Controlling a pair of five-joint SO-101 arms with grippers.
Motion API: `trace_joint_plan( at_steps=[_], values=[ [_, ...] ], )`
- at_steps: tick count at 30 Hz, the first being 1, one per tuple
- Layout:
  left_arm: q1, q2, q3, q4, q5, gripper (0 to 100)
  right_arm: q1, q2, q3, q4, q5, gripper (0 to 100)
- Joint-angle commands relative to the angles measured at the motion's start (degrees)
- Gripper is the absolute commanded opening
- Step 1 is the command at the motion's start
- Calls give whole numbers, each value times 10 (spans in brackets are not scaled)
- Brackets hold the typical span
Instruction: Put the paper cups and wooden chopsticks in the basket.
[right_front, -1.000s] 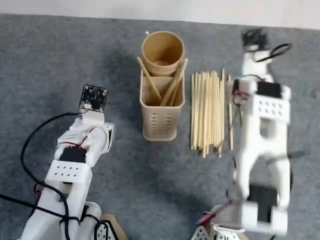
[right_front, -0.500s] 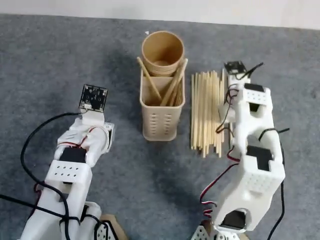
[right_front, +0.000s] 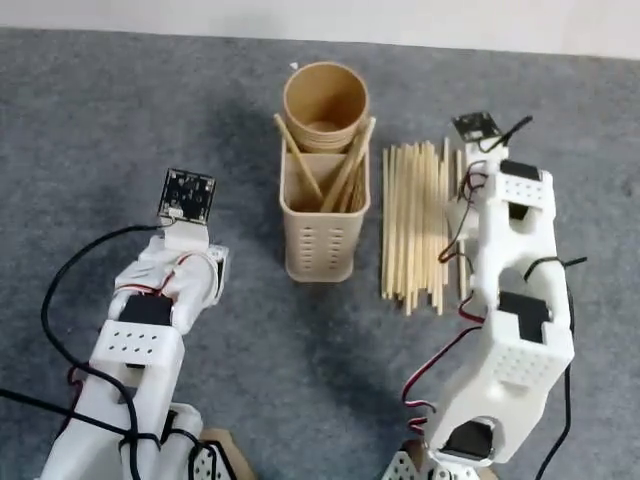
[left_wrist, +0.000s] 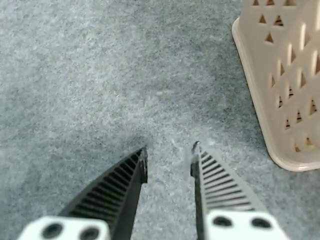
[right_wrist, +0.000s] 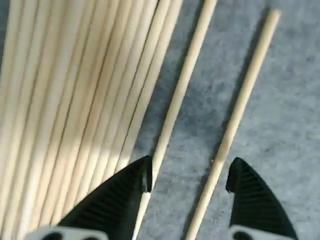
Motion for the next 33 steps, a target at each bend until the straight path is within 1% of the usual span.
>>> trace_joint_plan(
  at_steps=[1, 6, 12, 16, 19, 22, 25, 27, 29, 33],
  values=[
    [7, -10, -3, -8, -6, 171, 14, -2, -23, 6, 8, 251],
    [7, -10, -3, -8, -6, 171, 13, 0, -20, 2, 26, 251],
    [7, -10, -3, -8, -6, 171, 9, 41, -24, 5, 25, 253],
    [7, -10, -3, -8, -6, 171, 0, 41, -24, 6, 16, 254],
    [7, -10, -3, -9, -6, 171, -2, 28, -25, 6, -4, 295],
    [7, -10, -3, -9, -6, 171, -7, 13, -22, 7, -4, 348],
    [7, -10, -3, -9, -6, 171, -12, 7, -22, 7, -2, 366],
    [7, -10, -3, -9, -6, 171, -12, 6, -24, 23, 7, 366],
    [7, -10, -3, -9, -6, 171, -14, 5, -25, 63, 14, 366],
    [7, -10, -3, -10, -6, 171, -14, -22, -59, 97, 10, 366]
  ],
)
